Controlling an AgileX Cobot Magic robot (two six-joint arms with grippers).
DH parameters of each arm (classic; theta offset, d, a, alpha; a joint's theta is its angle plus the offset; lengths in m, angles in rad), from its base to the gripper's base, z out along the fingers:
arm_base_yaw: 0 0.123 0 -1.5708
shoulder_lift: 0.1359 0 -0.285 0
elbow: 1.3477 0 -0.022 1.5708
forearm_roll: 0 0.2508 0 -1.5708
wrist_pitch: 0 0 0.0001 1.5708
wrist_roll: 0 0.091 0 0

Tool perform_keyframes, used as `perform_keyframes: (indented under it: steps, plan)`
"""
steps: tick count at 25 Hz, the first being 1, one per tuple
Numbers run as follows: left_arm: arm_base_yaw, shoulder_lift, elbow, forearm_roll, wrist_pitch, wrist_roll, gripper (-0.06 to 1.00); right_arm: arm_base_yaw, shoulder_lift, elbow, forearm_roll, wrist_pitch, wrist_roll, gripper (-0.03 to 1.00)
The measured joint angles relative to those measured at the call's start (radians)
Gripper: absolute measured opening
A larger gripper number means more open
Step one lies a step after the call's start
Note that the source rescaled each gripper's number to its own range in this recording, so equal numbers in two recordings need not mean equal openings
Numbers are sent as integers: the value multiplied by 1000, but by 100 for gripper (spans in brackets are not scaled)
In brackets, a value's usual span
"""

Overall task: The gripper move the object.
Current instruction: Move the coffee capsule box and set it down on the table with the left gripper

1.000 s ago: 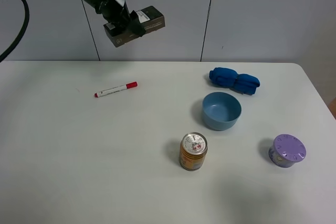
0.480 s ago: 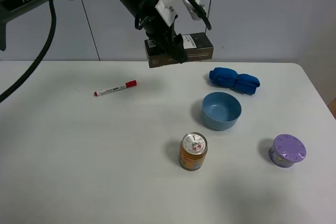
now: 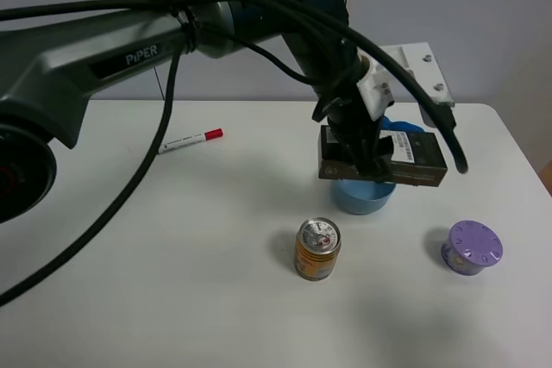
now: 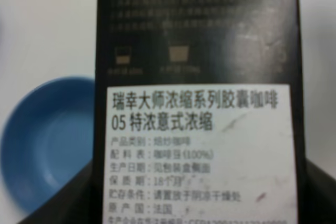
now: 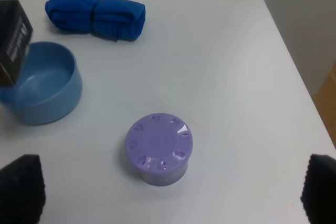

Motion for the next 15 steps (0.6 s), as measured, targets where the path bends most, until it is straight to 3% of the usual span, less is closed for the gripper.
perform_keyframes:
  steps: [9, 15]
  plan:
    - [-132, 122, 0, 0, -44, -4, 2, 0, 0, 0, 0, 0, 0, 100]
    - [-177, 150, 0, -6, -141, -118, 2, 0, 0, 0, 0, 0, 0, 100]
